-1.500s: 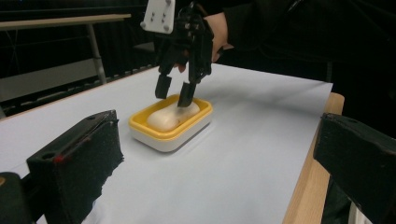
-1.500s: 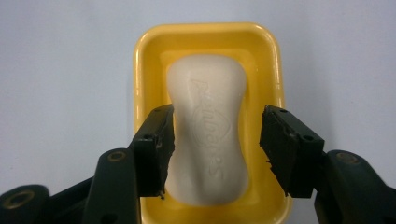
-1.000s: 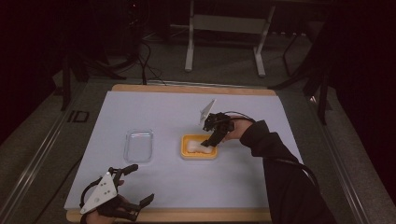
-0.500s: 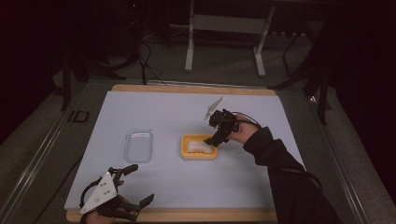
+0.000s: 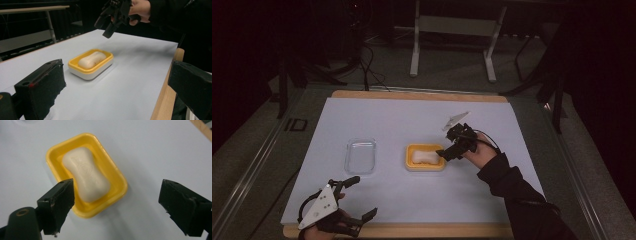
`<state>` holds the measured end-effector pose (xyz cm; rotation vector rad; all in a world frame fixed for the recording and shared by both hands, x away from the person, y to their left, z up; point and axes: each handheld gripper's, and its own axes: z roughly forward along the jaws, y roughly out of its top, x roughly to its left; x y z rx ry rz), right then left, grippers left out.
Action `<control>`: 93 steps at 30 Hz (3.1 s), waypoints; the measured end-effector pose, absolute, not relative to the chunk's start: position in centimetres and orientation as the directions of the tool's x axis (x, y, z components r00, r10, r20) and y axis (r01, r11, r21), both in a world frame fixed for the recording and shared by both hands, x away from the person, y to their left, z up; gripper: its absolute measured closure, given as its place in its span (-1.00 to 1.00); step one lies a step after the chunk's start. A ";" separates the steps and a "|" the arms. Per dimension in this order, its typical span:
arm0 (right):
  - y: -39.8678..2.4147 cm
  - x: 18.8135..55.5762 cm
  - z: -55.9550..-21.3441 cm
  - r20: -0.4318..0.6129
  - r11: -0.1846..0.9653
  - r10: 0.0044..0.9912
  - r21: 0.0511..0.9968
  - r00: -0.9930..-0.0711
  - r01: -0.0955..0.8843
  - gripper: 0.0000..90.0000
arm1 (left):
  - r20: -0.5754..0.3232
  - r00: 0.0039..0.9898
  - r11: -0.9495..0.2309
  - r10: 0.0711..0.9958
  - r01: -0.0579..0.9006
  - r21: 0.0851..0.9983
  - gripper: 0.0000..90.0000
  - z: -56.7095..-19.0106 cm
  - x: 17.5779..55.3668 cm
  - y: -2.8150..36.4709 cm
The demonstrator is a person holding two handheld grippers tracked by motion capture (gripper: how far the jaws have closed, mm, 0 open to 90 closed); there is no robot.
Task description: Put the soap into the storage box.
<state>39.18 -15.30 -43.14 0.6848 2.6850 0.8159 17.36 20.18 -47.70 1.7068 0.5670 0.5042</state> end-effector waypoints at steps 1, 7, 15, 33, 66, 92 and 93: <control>-15.5 39.0 -43.2 -0.090 0.721 0.515 0.584 -0.852 0.374 -0.71 | 0.029 0.787 -0.174 0.617 0.100 0.980 -0.97 -47.7 17.4 20.2; -17.1 37.9 -43.7 -0.083 0.644 0.604 0.637 -0.793 0.423 -0.72 | 0.027 0.789 -0.174 0.614 0.102 0.980 -0.97 -47.7 17.4 20.1; -19.9 36.5 -43.3 -0.054 0.519 0.717 0.708 -0.695 0.479 -0.70 | 0.024 0.792 -0.175 0.610 0.105 0.979 -0.97 -47.8 17.6 20.0; -23.2 32.6 -45.5 -0.054 0.445 0.773 0.755 -0.632 0.481 -0.71 | 0.022 0.797 -0.185 0.604 0.113 0.976 -0.97 -47.8 18.0 19.6; -26.3 29.1 -47.3 -0.013 0.350 0.831 0.789 -0.556 0.506 -0.71 | 0.028 0.803 -0.206 0.595 0.119 0.971 -0.97 -47.8 17.9 19.2; -26.0 29.3 -47.6 -0.010 0.350 0.815 0.805 -0.579 0.479 -0.70 | 0.029 0.804 -0.213 0.594 0.123 0.969 -0.97 -47.8 17.9 19.2; -26.0 29.3 -47.6 -0.010 0.350 0.815 0.805 -0.579 0.479 -0.70 | 0.028 0.804 -0.212 0.595 0.123 0.970 -0.97 -47.8 17.9 19.2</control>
